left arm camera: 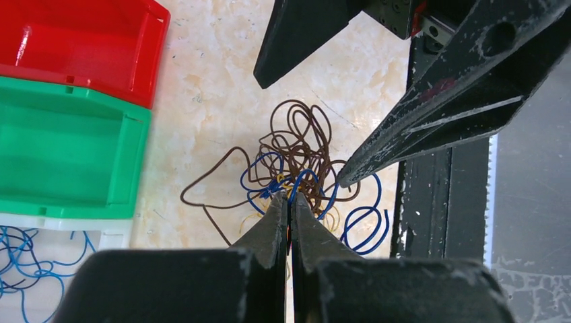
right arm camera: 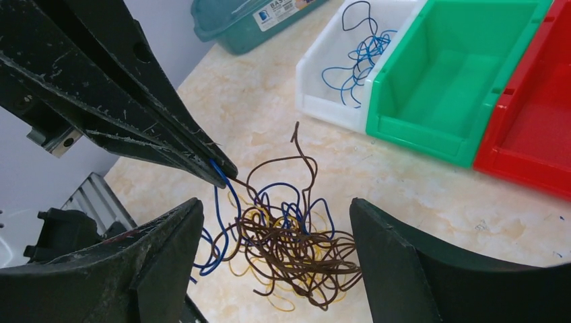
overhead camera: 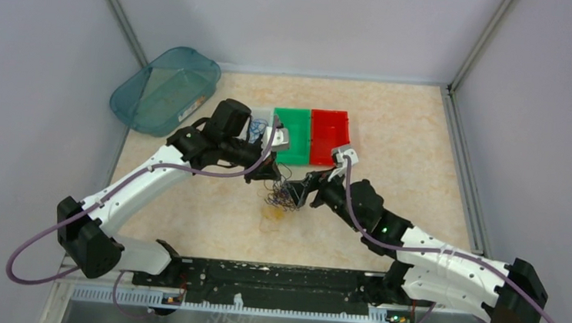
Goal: Untangle the cables
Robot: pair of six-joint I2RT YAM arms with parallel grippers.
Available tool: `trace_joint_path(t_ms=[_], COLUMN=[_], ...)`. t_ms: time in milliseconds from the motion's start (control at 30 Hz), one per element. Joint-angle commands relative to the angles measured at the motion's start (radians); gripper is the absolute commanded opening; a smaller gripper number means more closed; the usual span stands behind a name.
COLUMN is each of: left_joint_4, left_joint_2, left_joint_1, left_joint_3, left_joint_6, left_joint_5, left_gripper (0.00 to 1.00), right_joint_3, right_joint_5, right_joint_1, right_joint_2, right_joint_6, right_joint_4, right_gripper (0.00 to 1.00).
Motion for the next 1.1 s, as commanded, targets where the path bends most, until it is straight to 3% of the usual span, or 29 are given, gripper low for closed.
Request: trace_joint_path(t_ms=[0, 333, 633, 933, 1067], left_joint_4=[0.003, -0.063, -0.256, -0.376, -0.408], left_joint_2=[-0.014, -0.011, 0.002, 0.01, 0.017], left_joint_1=[-0.005, -0.005, -0.005, -0.005, -0.004], left_joint_3=[0.017, 0.06, 0.152, 0.241, 0.287], left_joint_6=[-0.058, -0.074, 0.02, 0.089, 0.115], left_joint_5=[0.035, 0.18, 0.407, 0.407, 0.388], left_gripper=[0.0, 0.0, 0.0, 0.0, 0.01], right_joint_3=[0.013, 0.048, 0.014, -0.123, -0.187], right_joint_5=[0.007, 0.064, 0.242, 0.287, 0.308], right_joint_1=[0.02, 0.047, 0.052, 0.051, 0.052], right_joint_2=[0.019, 0.135, 0.191, 0.159, 0.101], right_joint_6=[-0.04, -0.06, 0.004, 0.1, 0.135], right_joint_4=[0.063, 0.128, 0.209, 0.225, 0.215], right_gripper=[0.81, 0.8, 0.76, 0.73, 0.65])
